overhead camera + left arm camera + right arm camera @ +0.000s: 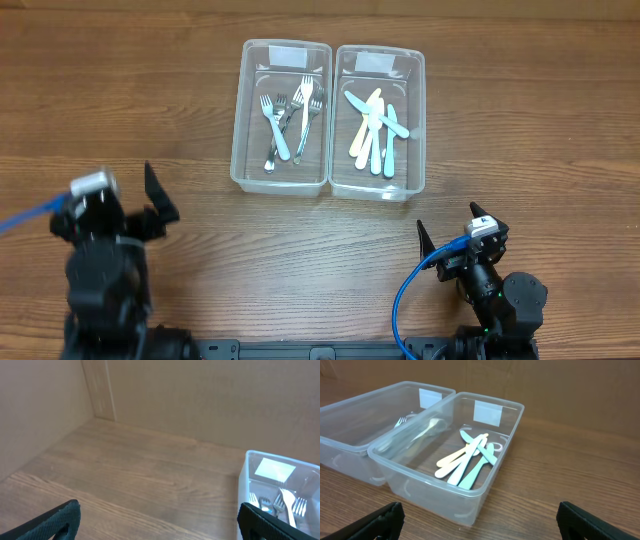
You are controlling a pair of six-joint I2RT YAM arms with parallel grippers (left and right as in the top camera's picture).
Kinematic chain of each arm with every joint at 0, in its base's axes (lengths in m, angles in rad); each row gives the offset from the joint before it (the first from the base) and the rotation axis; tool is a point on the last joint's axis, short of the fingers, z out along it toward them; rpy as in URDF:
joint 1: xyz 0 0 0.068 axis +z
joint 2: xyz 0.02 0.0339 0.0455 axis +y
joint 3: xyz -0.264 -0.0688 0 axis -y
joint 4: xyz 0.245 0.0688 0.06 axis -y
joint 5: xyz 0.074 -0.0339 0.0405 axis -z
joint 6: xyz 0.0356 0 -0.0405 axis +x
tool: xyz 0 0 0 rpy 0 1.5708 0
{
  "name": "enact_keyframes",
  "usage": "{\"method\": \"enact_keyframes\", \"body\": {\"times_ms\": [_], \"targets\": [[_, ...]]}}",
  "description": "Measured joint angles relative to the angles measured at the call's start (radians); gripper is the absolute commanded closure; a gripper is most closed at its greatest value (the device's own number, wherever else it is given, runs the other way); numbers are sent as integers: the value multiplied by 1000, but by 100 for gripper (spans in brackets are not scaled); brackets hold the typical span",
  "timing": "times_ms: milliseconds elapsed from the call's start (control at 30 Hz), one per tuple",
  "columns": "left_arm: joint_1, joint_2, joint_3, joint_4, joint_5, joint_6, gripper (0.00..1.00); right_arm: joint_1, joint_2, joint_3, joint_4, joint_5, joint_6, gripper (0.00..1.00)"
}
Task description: Pack container
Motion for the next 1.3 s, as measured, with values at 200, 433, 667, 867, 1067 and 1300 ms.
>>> {"method": "enact_keyframes", "body": {"times_ms": [200, 433, 667, 867, 1067, 1300], "targets": [[0, -231, -201, 2, -1, 0, 0, 0, 0, 0, 0, 0, 0, 0], [0, -285, -333, 30, 0, 0, 0, 0, 0, 0, 0, 0, 0, 0], [0, -384, -378, 34, 0, 0, 0, 0, 0, 0, 0, 0, -1, 0], [0, -406, -405, 38, -2, 0, 0, 0, 0, 0, 0, 0, 0, 0], [0, -406, -464, 39, -3, -8, 0, 0, 0, 0, 0, 0, 0, 0], [0, -406, -507, 39, -3, -35, 0, 0, 0, 0, 0, 0, 0, 0]]}}
